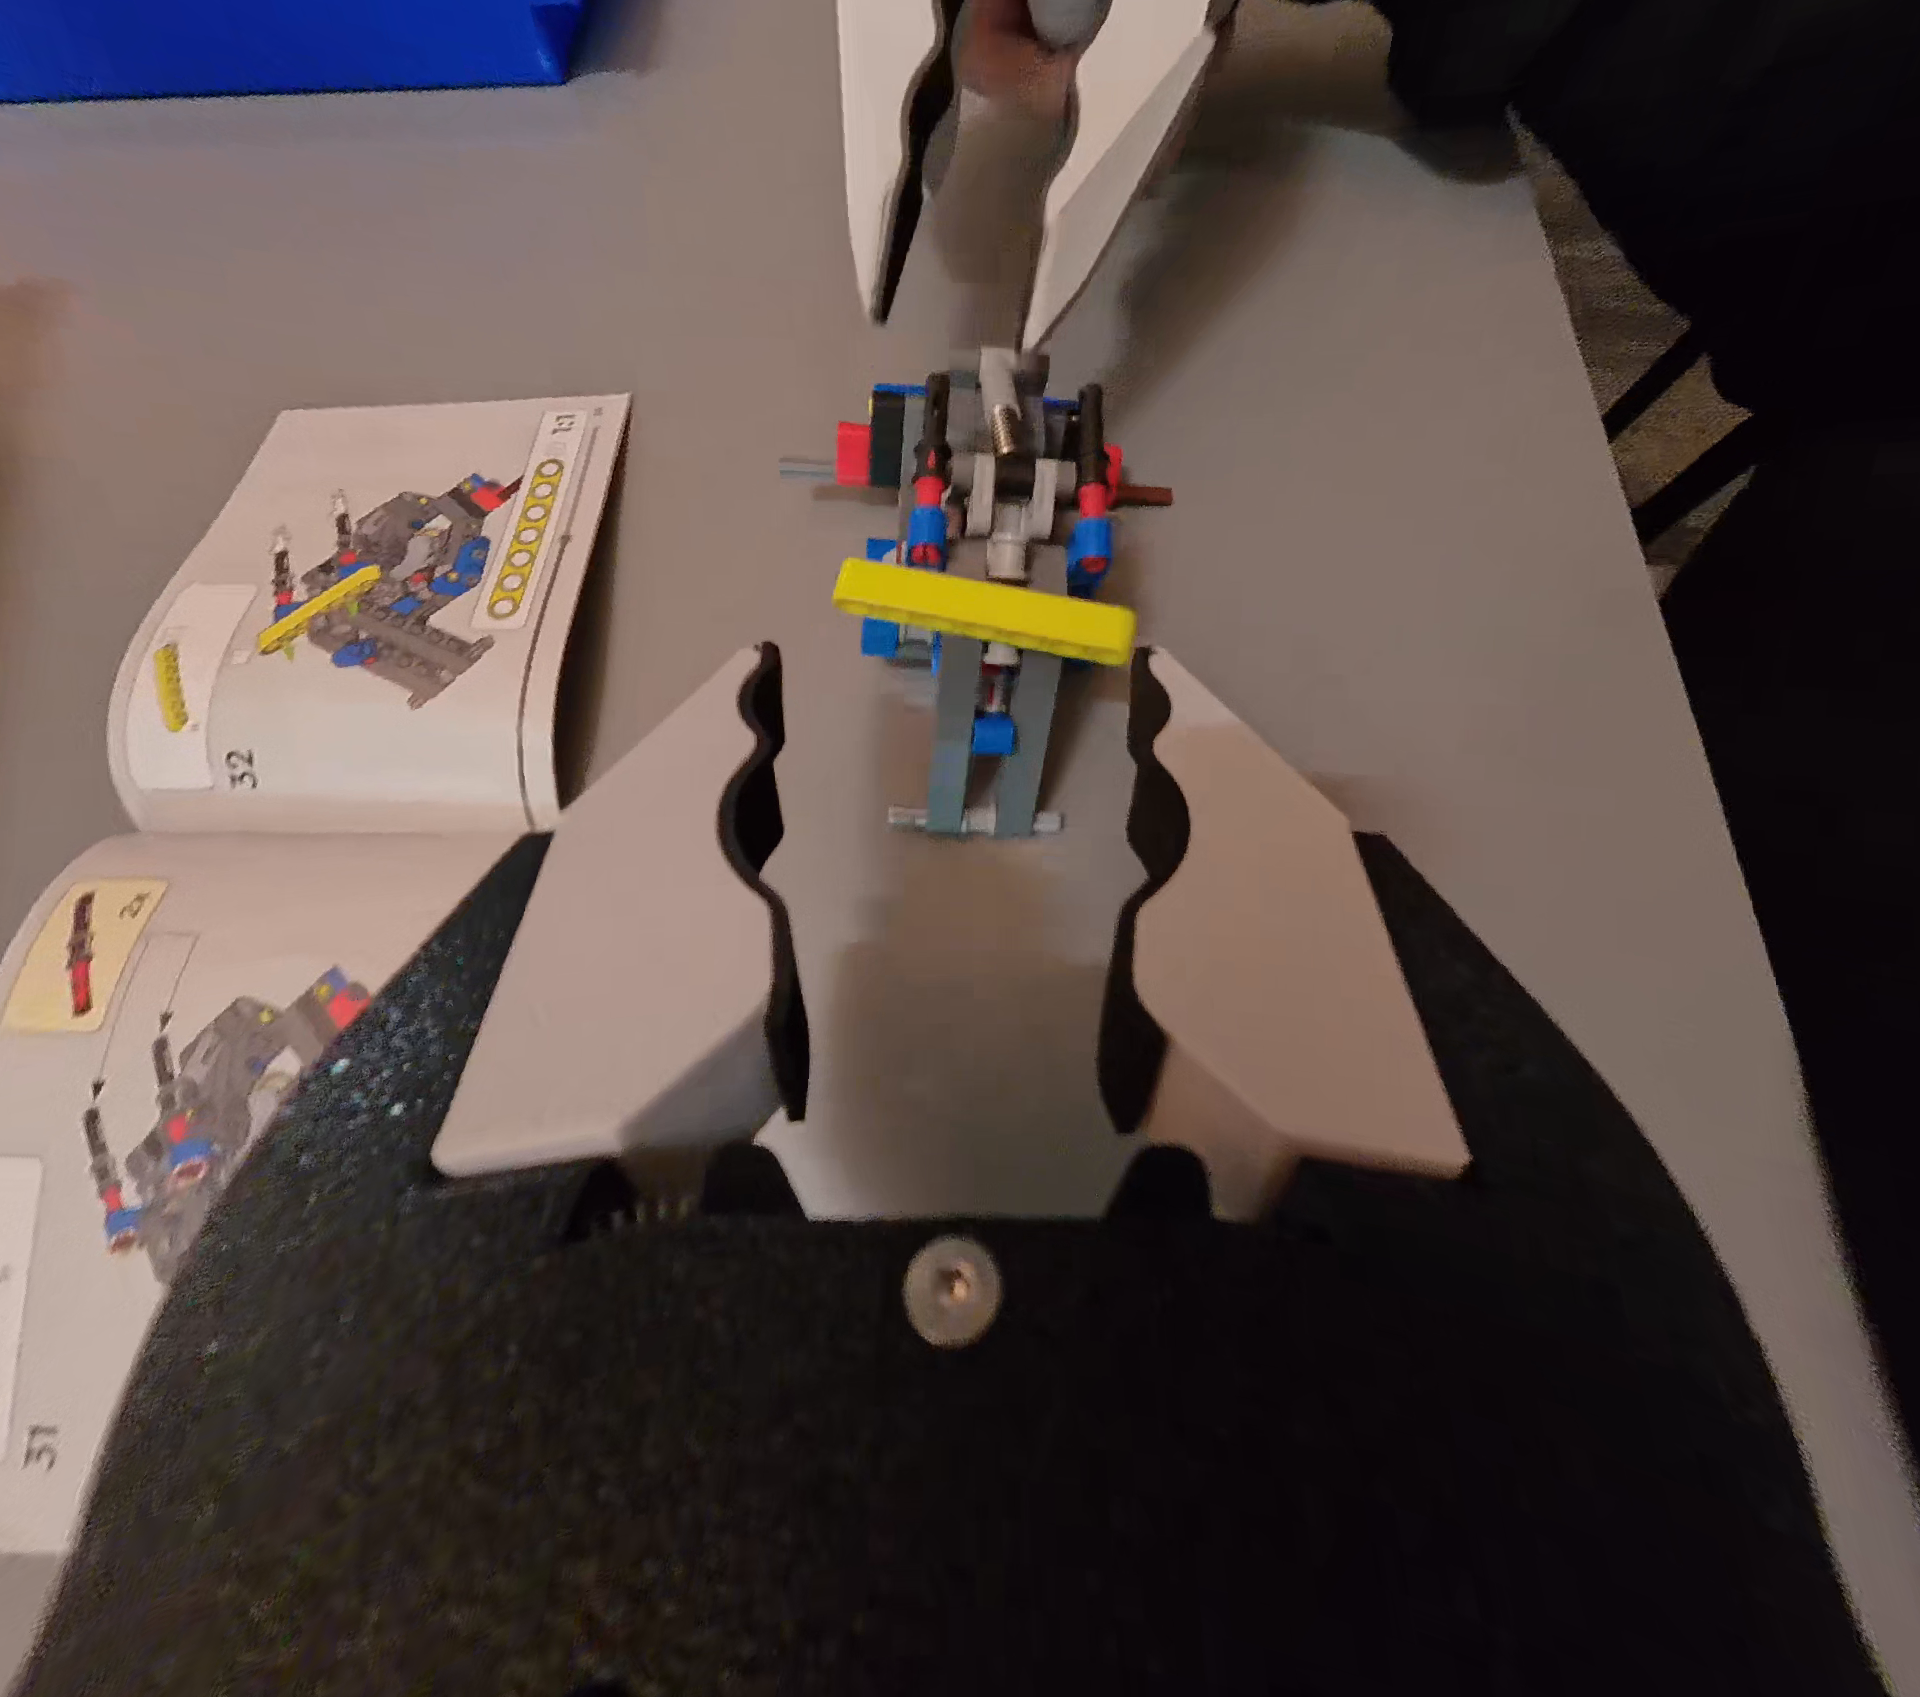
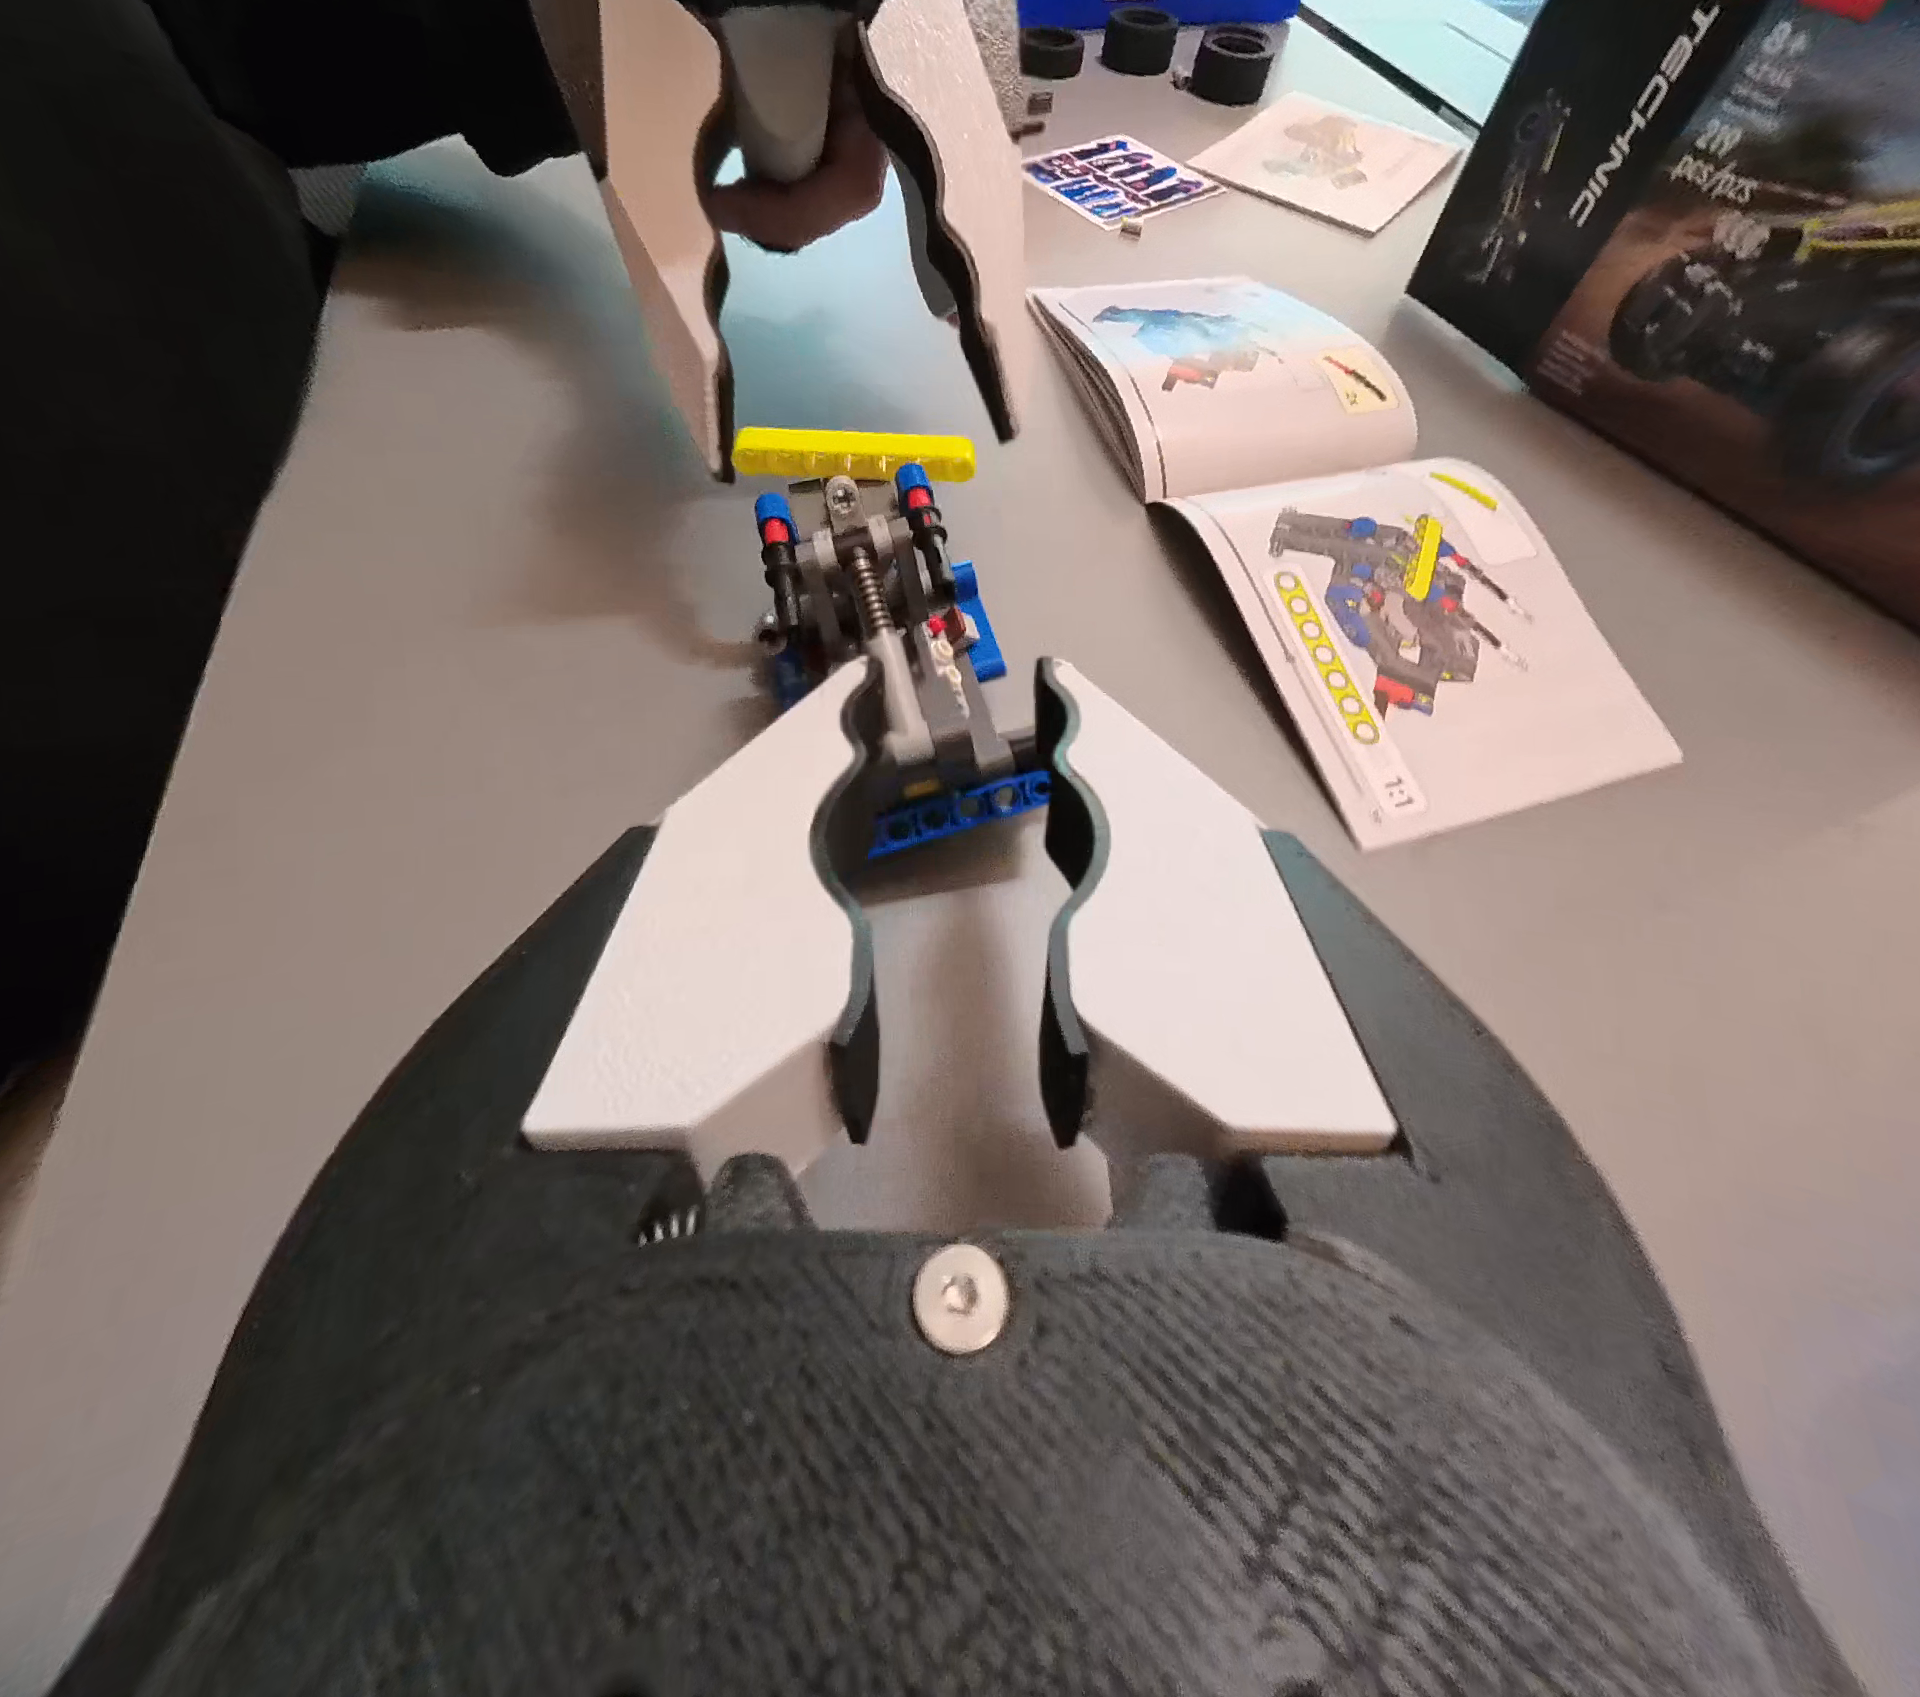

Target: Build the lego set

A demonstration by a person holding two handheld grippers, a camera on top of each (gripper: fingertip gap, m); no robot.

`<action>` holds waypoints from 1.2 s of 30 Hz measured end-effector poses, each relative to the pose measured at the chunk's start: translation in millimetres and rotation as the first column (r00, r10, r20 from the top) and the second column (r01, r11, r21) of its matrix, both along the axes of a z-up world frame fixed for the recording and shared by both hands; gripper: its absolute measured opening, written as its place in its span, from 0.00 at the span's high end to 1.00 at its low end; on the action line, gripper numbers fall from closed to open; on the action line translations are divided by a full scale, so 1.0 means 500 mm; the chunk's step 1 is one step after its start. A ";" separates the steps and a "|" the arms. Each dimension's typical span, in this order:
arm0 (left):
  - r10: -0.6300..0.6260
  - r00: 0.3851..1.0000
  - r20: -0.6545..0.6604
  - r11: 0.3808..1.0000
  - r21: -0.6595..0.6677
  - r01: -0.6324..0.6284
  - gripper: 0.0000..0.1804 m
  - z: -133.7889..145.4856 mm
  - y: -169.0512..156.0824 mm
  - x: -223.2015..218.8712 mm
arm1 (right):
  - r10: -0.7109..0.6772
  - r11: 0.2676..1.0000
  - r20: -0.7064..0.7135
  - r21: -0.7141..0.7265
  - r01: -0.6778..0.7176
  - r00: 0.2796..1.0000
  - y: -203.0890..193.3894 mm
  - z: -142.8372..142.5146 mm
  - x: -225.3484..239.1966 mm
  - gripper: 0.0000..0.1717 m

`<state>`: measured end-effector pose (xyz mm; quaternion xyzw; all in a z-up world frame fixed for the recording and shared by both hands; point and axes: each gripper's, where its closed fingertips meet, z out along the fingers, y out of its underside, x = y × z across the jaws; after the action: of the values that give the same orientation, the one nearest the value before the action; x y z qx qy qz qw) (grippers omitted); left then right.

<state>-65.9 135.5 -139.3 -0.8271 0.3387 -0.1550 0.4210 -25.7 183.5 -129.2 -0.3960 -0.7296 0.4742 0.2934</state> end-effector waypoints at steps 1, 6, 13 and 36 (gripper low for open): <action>0.002 1.000 -0.002 1.000 -0.001 -0.002 0.65 -0.002 -0.005 -0.002 | 0.006 1.000 0.006 -0.003 -0.006 1.000 0.000 0.001 0.006 0.84; -0.014 1.000 -0.007 1.000 0.009 0.014 0.64 -0.013 -0.011 0.013 | 0.090 0.991 0.100 0.086 -0.099 0.991 -0.030 -0.024 0.002 0.84; -0.024 1.000 -0.020 0.999 0.042 0.025 0.65 -0.014 0.006 0.026 | 0.131 0.984 0.116 0.104 -0.144 0.984 -0.049 -0.034 -0.019 0.90; -0.100 0.993 -0.064 0.987 0.123 0.108 0.66 0.008 -0.019 -0.020 | 0.113 0.987 0.130 0.096 -0.126 0.985 -0.054 -0.046 -0.016 0.86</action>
<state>-76.0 126.2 -135.5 -0.7841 0.4025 -0.1313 0.4539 -33.8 156.4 -152.1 -0.3646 -0.7926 0.4267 0.2385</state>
